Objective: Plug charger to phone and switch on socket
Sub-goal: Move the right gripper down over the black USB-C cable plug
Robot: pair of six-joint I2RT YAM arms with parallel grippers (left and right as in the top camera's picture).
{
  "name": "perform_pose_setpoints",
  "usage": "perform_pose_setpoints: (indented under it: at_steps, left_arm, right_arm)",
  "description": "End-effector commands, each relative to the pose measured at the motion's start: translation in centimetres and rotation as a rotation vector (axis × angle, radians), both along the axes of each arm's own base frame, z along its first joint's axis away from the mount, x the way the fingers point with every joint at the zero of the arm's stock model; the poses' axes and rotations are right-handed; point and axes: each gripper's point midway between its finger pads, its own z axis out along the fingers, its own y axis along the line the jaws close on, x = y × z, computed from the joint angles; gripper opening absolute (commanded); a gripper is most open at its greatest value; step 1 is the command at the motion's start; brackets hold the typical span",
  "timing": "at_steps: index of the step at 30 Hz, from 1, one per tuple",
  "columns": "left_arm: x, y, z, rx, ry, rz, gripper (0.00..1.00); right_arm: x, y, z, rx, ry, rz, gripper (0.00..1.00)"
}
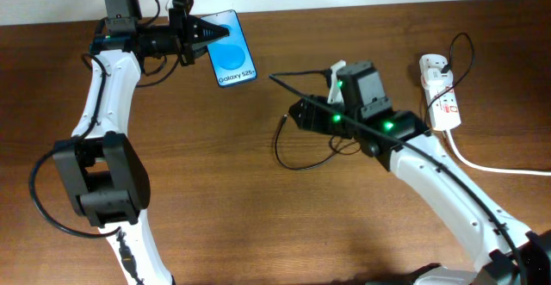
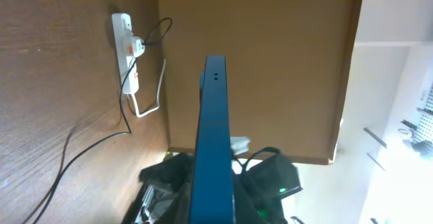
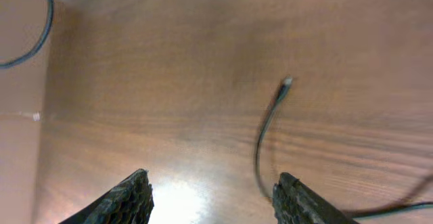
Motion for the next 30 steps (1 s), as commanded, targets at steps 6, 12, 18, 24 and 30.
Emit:
perform_pose_setpoints:
  at_steps: [6,12,18,24,30]
  left_arm:
    - [-0.2,0.9,1.0,-0.027,-0.042,-0.012,0.0]
    - [0.7,4.5,1.0,-0.026,-0.043,0.061,0.0]
    - [1.1,6.6,1.0,-0.025,-0.043,0.102,0.0]
    - [1.1,6.8,1.0,-0.025,-0.044,0.107,0.0]
    - [1.0,6.8,1.1,-0.028,-0.044,0.103,0.0]
  right_arm:
    - [2.0,-1.4,0.1,-0.069,-0.037,-0.024,0.55]
    - [3.5,-0.5,-3.4,-0.087,0.052,-0.008,0.55]
    - [4.0,0.9,-7.0,-0.108,0.132,0.024,0.54]
    - [3.7,2.2,-10.5,-0.138,0.195,0.043,0.54]
    - [4.0,3.7,-12.6,-0.142,0.198,0.068,0.54]
